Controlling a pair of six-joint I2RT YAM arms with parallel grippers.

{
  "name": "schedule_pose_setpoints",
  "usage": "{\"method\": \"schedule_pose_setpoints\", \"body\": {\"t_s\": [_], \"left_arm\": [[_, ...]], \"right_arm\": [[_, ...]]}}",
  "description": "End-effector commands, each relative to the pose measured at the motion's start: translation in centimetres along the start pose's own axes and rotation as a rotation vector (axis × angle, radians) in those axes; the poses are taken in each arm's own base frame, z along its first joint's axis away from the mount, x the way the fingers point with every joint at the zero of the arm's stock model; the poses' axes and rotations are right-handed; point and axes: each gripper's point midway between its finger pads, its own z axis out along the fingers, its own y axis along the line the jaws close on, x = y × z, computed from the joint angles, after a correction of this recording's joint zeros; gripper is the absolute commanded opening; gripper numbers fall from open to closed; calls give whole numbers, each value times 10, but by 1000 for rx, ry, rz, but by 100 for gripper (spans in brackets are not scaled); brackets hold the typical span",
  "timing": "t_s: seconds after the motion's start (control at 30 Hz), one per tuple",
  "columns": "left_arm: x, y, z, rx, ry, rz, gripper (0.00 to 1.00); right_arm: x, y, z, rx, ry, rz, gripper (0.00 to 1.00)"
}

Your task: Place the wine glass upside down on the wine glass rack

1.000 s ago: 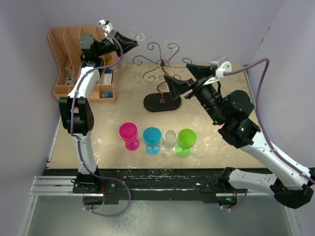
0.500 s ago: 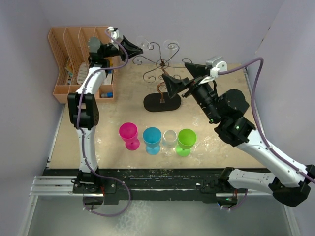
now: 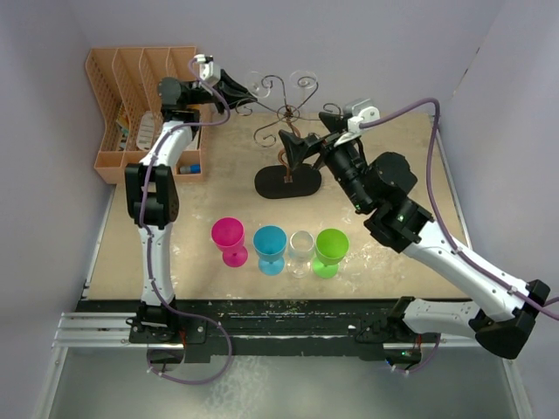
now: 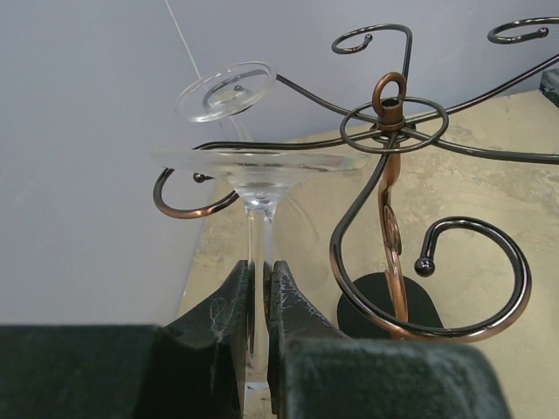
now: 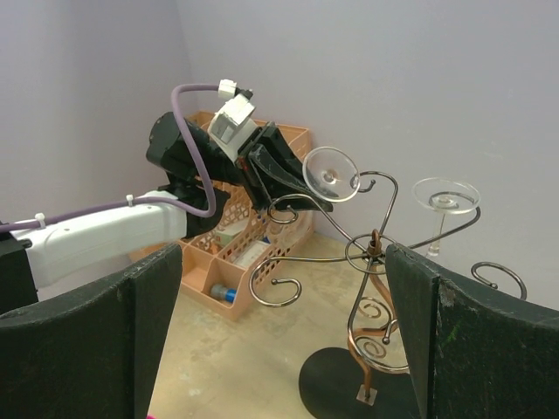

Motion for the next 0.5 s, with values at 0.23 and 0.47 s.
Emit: {"method": "schedule_pose_setpoints", "body": {"t_s": [0.23,0.47], "left_arm": [[-10,-6,24,74,-7,90,0],[-10,2,33,61,-25,102,0]], "right_arm": [[-20,1,11,-45,-97,23,100],[-10,6,17,-68,-70,25,100]]}}
